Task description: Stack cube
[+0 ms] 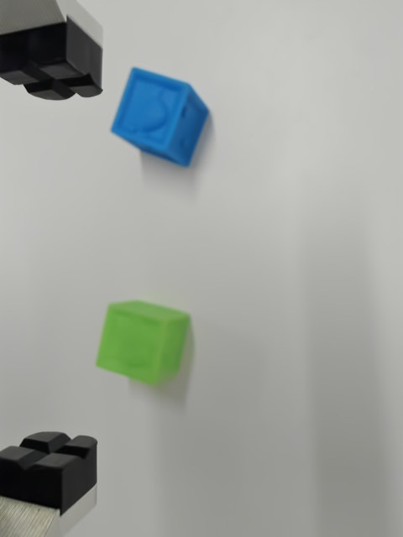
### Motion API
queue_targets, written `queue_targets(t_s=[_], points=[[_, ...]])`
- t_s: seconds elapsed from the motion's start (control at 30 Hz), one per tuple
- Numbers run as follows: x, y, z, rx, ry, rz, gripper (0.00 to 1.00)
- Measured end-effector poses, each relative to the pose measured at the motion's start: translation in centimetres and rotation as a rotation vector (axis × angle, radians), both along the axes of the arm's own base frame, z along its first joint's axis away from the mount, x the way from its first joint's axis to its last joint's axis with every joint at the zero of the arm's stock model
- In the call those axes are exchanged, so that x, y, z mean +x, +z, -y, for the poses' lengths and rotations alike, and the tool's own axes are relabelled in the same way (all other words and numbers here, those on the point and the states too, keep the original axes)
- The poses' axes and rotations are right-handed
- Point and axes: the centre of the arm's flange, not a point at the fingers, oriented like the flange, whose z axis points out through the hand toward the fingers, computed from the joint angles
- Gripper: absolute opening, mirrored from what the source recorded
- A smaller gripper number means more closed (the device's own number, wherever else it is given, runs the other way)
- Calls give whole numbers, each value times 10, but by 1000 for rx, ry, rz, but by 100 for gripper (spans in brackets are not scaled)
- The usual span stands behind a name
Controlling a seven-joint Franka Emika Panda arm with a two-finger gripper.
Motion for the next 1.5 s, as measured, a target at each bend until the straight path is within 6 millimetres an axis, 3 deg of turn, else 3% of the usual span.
queue_targets(t_s=[0.7, 1.5], points=[[-30, -53, 13, -1, -46, 7, 100], [-72, -136, 33, 0, -117, 14, 100]])
